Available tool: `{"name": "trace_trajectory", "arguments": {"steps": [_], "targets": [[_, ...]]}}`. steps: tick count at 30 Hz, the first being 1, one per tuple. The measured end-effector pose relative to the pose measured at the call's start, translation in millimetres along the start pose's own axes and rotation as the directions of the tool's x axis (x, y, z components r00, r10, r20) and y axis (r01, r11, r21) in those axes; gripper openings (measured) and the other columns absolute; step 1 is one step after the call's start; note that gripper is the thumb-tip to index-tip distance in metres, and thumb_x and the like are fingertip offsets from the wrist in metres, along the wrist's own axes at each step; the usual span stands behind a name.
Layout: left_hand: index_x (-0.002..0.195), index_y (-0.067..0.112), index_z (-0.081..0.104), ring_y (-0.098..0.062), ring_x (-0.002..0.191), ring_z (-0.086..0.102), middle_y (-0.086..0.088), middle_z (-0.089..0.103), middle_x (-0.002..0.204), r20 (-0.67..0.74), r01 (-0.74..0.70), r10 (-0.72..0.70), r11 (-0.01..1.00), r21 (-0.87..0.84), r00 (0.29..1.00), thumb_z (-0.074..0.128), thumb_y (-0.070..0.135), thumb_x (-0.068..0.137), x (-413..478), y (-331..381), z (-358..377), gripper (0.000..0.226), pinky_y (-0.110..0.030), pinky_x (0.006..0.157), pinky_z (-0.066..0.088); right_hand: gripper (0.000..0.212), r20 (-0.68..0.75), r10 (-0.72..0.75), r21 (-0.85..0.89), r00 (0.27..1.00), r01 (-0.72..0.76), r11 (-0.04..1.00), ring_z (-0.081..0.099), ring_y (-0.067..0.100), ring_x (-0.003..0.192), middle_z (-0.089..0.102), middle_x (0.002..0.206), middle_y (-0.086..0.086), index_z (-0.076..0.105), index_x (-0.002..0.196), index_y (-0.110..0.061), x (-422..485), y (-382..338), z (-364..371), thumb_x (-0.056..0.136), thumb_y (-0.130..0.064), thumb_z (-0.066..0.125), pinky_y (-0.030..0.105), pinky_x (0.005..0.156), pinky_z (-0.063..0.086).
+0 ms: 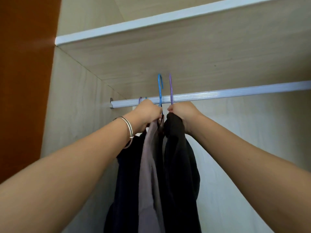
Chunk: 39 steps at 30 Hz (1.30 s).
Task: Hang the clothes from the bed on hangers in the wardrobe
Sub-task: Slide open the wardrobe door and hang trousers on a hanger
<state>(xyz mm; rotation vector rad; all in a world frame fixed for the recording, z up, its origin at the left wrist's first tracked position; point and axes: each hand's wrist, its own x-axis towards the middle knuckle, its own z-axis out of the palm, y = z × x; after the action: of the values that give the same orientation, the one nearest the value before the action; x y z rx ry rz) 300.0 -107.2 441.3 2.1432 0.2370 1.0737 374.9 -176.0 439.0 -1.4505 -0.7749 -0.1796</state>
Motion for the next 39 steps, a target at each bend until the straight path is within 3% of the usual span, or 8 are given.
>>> {"name": "trace_trajectory", "arguments": {"steps": [4, 10, 14, 20, 25, 32, 36, 39], "targets": [[0.055, 0.011, 0.050, -0.006, 0.038, 0.050, 0.003, 0.052, 0.030, -0.013, -0.014, 0.014, 1.000, -0.004, 1.000, 0.046, 0.009, 0.091, -36.7, -15.7, -13.5, 0.036, -0.008, 0.033, 0.035, 0.009, 0.032, -0.010, 0.101, 0.999, 0.007, 0.995, 0.043, 0.009, 0.033, 0.040, 0.058, 0.005, 0.050, 0.083, -0.007, -47.0, 4.2, 0.5, 0.087, -0.001, 0.045, 0.009, 0.031, 0.026], [0.074, 0.008, 0.064, -0.007, 0.043, 0.057, -0.002, 0.069, 0.064, 0.048, 0.106, -0.109, 0.993, 0.057, 0.993, 0.043, 0.013, 0.095, -118.5, -34.7, -27.7, 0.030, -0.016, 0.049, 0.048, 0.039, 0.339, -0.033, 0.148, 0.940, -0.018, 0.989, 0.037, 0.015, 0.049, 0.043, 0.053, 0.004, 0.049, 0.048, -0.016, -117.4, 45.0, 7.9, 0.086, -0.018, 0.056, 0.025, 0.049, 0.030], [0.072, 0.017, 0.063, -0.015, 0.067, 0.060, 0.007, 0.066, 0.053, 0.001, 0.192, -0.195, 0.966, 0.173, 0.981, 0.045, 0.018, 0.094, -186.1, -50.9, -38.3, 0.029, -0.032, 0.081, 0.051, 0.033, 0.605, -0.070, 0.344, 0.793, -0.181, 0.921, 0.039, 0.008, 0.040, 0.055, 0.050, -0.005, 0.055, 0.066, -0.013, -172.0, 69.1, 17.6, 0.096, -0.022, 0.046, 0.019, 0.050, 0.034], [0.087, 0.006, 0.067, -0.012, 0.069, 0.061, -0.005, 0.068, 0.072, -0.108, 0.356, -0.342, 0.844, 0.402, 0.933, 0.048, 0.024, 0.093, -283.2, -59.8, -75.3, 0.026, -0.031, 0.081, 0.051, 0.031, 0.839, -0.083, 0.339, 0.538, -0.397, 0.853, 0.043, 0.006, 0.040, 0.062, 0.065, -0.001, 0.054, 0.074, -0.011, -253.5, 87.8, 52.3, 0.099, -0.018, 0.037, 0.015, 0.048, 0.040], [0.081, 0.018, 0.063, -0.004, 0.061, 0.065, 0.006, 0.065, 0.058, -0.190, 0.530, -0.499, 0.743, 0.409, 0.846, 0.051, 0.033, 0.088, -366.2, -37.6, -115.7, 0.020, -0.008, 0.059, 0.048, 0.027, 0.943, -0.165, 0.283, 0.288, -0.437, 0.854, 0.052, 0.005, 0.045, 0.074, 0.088, 0.000, 0.064, 0.095, -0.015, -318.7, 69.3, 76.8, 0.098, -0.013, 0.038, 0.018, 0.055, 0.049], [0.078, 0.029, 0.057, -0.001, 0.058, 0.059, 0.004, 0.070, 0.068, -0.468, 0.735, -0.602, 0.331, 0.591, 0.647, 0.064, 0.041, 0.076, -451.1, -20.8, -193.3, 0.014, -0.016, 0.059, 0.044, 0.036, 0.934, -0.356, 0.347, 0.024, -0.290, 0.892, 0.063, 0.007, 0.062, 0.066, 0.115, -0.001, 0.059, 0.118, -0.015, -401.3, 29.0, 150.2, 0.095, -0.001, 0.036, 0.019, 0.059, 0.047], [0.072, 0.035, 0.043, 0.010, 0.055, 0.054, 0.010, 0.056, 0.066, -0.564, 0.706, -0.499, 0.146, 0.693, 0.658, 0.048, 0.038, 0.089, -488.3, -39.6, -239.7, 0.018, -0.011, 0.050, 0.036, 0.045, 0.895, -0.434, 0.421, -0.102, -0.125, 0.898, 0.065, 0.006, 0.078, 0.050, 0.137, -0.004, 0.041, 0.138, -0.019, -435.6, 5.2, 206.2, 0.095, -0.006, 0.037, 0.016, 0.071, 0.051], [0.080, 0.031, 0.040, -0.007, 0.066, 0.058, 0.007, 0.054, 0.069, -0.588, 0.683, -0.429, 0.098, 0.724, 0.685, 0.042, 0.034, 0.093, -512.8, -62.2, -279.8, 0.014, -0.019, 0.057, 0.041, 0.037, 0.829, -0.549, 0.559, -0.105, 0.149, 0.816, 0.060, 0.001, 0.100, 0.060, 0.123, -0.011, 0.053, 0.129, -0.023, -440.0, -1.2, 247.2, 0.094, -0.012, 0.044, 0.015, 0.090, 0.044]]}}
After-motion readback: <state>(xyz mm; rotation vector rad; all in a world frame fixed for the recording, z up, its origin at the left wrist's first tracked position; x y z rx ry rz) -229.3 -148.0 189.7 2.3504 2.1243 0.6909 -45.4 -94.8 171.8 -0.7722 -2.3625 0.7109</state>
